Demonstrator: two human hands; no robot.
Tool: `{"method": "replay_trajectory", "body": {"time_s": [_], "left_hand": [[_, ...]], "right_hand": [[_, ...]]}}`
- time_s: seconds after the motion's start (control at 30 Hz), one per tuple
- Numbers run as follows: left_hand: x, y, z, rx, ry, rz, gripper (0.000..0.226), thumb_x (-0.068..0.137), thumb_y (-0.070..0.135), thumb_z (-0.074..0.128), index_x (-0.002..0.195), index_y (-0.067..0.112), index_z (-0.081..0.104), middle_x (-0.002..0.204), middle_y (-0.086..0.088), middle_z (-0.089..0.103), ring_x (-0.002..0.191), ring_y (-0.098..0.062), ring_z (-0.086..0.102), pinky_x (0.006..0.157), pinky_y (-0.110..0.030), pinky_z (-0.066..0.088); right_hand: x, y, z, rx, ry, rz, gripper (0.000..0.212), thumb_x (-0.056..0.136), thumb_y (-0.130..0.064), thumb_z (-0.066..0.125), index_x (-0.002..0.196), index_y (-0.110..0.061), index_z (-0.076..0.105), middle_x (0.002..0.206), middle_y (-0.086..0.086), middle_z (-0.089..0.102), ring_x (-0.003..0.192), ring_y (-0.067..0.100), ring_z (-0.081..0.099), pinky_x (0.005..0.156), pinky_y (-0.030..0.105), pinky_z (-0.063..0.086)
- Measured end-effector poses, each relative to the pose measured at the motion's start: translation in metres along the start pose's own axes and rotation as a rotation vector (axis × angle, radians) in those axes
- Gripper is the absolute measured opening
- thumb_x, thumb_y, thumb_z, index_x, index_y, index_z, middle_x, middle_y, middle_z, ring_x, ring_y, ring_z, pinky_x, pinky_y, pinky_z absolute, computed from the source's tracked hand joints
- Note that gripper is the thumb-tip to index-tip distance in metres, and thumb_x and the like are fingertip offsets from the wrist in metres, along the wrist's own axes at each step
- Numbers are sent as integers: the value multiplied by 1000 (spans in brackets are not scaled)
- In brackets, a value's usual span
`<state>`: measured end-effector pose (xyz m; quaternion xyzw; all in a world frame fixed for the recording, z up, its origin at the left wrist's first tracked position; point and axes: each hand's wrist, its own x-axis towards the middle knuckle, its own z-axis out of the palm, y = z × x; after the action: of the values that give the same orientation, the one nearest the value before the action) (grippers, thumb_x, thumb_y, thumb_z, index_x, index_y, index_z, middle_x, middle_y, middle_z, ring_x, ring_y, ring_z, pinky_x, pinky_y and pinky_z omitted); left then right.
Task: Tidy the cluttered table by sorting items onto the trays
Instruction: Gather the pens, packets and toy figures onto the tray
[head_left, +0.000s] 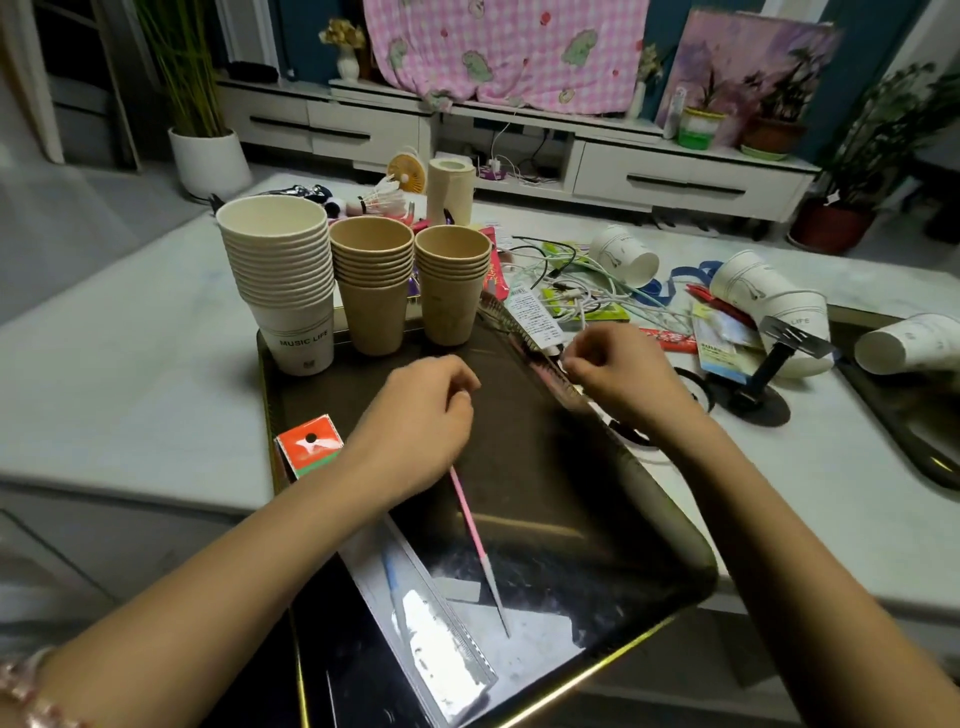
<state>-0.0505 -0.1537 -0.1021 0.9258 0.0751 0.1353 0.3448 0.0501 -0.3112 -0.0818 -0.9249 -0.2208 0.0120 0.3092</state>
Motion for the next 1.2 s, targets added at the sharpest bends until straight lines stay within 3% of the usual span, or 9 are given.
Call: {"method": "replay_trajectory", "body": {"time_s": [0.1, 0.23, 0.47, 0.6, 0.7, 0.77, 0.87, 1.0, 1.2], "left_hand": [[-5, 4, 16, 190, -206, 104, 29, 94, 22, 45, 120, 18, 54, 122, -3, 55, 114, -19, 48, 98, -35, 40], [-10, 7, 29, 443, -326, 170, 32, 95, 30, 41, 124, 19, 48, 131, -2, 42, 122, -23, 37, 102, -38, 34], [-11, 8, 26, 472, -395, 174, 39, 96, 31, 42, 133, 19, 41, 138, -2, 35, 127, -23, 33, 106, -38, 31], [-8, 8, 23, 455, -433, 167, 38, 95, 31, 42, 131, 18, 43, 138, -2, 37, 127, -22, 34, 106, -39, 32], [-4, 5, 20, 365, -391, 145, 33, 95, 28, 44, 125, 15, 50, 129, -4, 45, 122, -22, 41, 103, -37, 36], [1, 0, 15, 263, -314, 105, 30, 95, 25, 45, 122, 14, 52, 124, -5, 50, 117, -21, 46, 100, -33, 38], [10, -9, 7, 137, -125, 43, 27, 95, 17, 44, 119, 12, 56, 120, -6, 54, 108, -16, 51, 89, -23, 38], [13, -18, 1, -26, 58, -62, 25, 94, 8, 42, 111, 13, 60, 109, -3, 59, 70, 0, 52, 58, -8, 37], [6, -9, 10, 26, -33, -9, 26, 92, 10, 44, 112, 14, 60, 116, -5, 58, 108, -20, 53, 91, -30, 42]], "right_hand": [[21, 26, 3, -156, -85, 98, 18, 89, -11, 56, 90, 2, 69, 91, 17, 69, 76, 23, 61, 70, 37, 49], [30, 40, 11, -244, -138, 111, 14, 84, -13, 61, 84, -2, 70, 86, 16, 68, 76, 27, 64, 72, 44, 54], [46, 39, -6, -326, -361, 184, 27, 78, -18, 67, 55, -8, 56, 54, 4, 55, 46, 14, 45, 47, 24, 33], [41, 43, -22, -279, -371, 173, 25, 82, -17, 61, 58, -9, 57, 60, 6, 53, 49, 13, 41, 47, 22, 31], [29, 36, -43, -135, -295, 145, 5, 84, -10, 61, 81, -7, 65, 77, 5, 60, 66, 15, 52, 61, 25, 43], [14, 24, -54, 2, -237, 90, 10, 85, -10, 60, 94, -12, 63, 84, 1, 61, 77, 13, 57, 73, 28, 47], [-19, -6, -44, 137, -148, -96, 9, 83, -16, 55, 81, -20, 63, 64, -9, 57, 57, -3, 52, 56, 16, 41], [-60, -27, 20, -65, -378, -371, 11, 83, -13, 54, 87, -20, 61, 66, -11, 51, 58, 0, 47, 55, 12, 34], [-53, -17, 44, -107, -263, -519, 25, 91, -21, 56, 115, -17, 53, 66, -18, 37, 62, 6, 38, 61, 19, 28]]}}
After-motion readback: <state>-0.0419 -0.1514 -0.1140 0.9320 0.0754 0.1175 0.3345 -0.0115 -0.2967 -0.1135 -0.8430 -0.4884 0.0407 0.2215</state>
